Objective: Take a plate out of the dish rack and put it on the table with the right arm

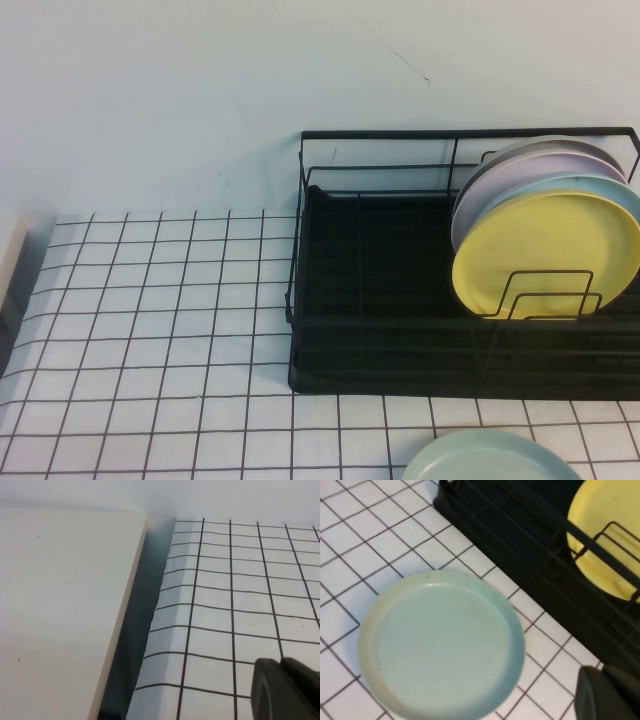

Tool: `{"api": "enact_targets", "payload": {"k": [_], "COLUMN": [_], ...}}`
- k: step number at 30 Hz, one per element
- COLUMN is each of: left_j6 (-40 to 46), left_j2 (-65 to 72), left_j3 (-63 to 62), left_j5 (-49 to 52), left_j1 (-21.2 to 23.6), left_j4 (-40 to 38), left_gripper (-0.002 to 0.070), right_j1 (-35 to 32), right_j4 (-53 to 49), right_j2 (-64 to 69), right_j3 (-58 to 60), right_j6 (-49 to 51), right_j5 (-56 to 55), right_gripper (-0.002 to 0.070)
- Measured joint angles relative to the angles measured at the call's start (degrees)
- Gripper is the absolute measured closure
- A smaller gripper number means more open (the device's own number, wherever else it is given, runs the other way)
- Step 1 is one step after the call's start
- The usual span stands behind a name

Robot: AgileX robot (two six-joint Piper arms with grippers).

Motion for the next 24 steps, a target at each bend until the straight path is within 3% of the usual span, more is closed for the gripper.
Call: {"api": "enact_targets", "payload": {"k": [4, 8, 15, 20, 24], "left_j6": [0.0, 0.0, 0.0, 0.0, 0.0], "left_j2": [0.0, 0.0, 0.0, 0.0, 0.0], "left_j3": [0.0, 0.0, 0.0, 0.0, 0.0], "left_j5": [0.0, 0.0, 0.0, 0.0, 0.0], "left_j1": [0.0, 0.0, 0.0, 0.0, 0.0], "left_j4": [0.0, 0.0, 0.0, 0.0, 0.0], "left_gripper": [0.0678, 0.0678, 0.0678, 0.0678, 0.0678], "right_j1": [0.0, 0.0, -2.1, -7.1, -7.6], "right_j4": [-2.0, -2.2, -18.3, -25.6, -29.3], "right_j2": [0.0, -1.5, -10.8, -16.6, -20.4], "right_j3": [0.1, 4.2, 21.7, 32.0, 33.6], "right_j6": [0.0, 1.5, 21.7, 33.9, 41.6], "right_j5": [-5.8, -20.8, -51.0, -53.4, -45.8], "right_gripper": [0.0678, 0.0678, 0.0678, 0.0678, 0.0678]}}
